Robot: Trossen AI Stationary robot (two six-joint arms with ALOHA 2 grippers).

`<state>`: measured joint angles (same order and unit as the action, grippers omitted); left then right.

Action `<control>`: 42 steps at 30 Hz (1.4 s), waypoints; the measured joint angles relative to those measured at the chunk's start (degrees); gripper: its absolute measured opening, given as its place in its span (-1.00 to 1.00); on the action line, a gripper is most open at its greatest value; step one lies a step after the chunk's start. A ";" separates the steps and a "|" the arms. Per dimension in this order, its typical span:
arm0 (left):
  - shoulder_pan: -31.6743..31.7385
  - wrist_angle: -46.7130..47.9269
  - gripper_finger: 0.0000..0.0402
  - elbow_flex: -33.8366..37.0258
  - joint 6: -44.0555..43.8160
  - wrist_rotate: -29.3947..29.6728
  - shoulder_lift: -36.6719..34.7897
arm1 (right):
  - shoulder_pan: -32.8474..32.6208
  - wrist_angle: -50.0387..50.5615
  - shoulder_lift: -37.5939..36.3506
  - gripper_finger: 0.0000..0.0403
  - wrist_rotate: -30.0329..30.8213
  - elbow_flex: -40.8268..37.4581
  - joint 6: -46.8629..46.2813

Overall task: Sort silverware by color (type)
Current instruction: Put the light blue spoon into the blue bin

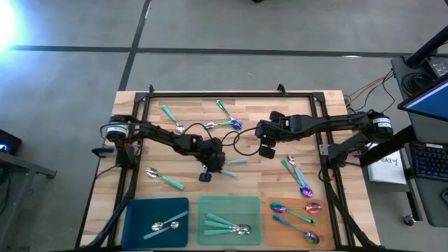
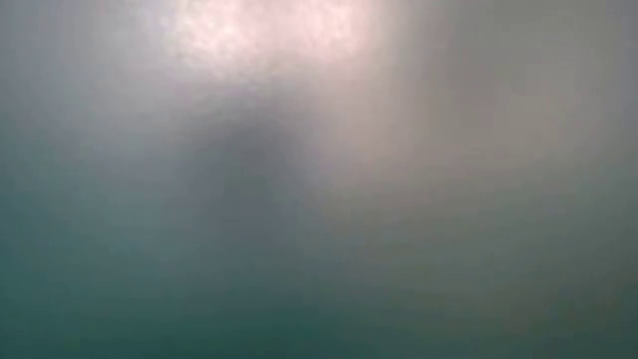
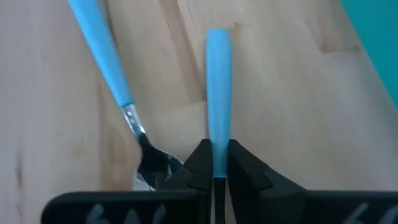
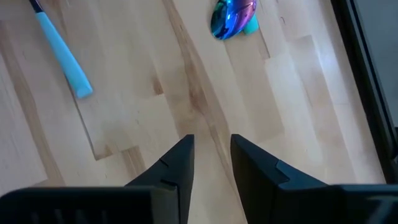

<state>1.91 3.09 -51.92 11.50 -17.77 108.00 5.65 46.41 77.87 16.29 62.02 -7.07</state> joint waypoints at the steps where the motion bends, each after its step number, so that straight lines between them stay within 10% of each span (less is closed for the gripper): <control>1: -0.07 0.38 -0.95 0.10 0.06 -0.12 -0.75 | 0.00 0.00 0.00 -0.54 0.00 0.00 0.00; 20: -5.61 25.21 -0.95 0.44 -13.06 5.57 -30.31 | 0.00 -0.42 0.00 -0.58 0.04 -0.08 0.00; 34: -28.53 41.38 -0.95 1.18 -50.31 15.55 -38.73 | 0.00 -7.78 0.00 -0.59 -0.20 -2.96 0.05; 42: -42.42 41.44 -0.95 1.17 -77.29 4.10 -38.70 | 0.00 -19.06 0.00 -0.59 -5.05 -7.45 0.10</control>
<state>-40.51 44.53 -50.75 -65.79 -13.67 69.30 5.65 27.35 77.87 11.24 54.57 -6.97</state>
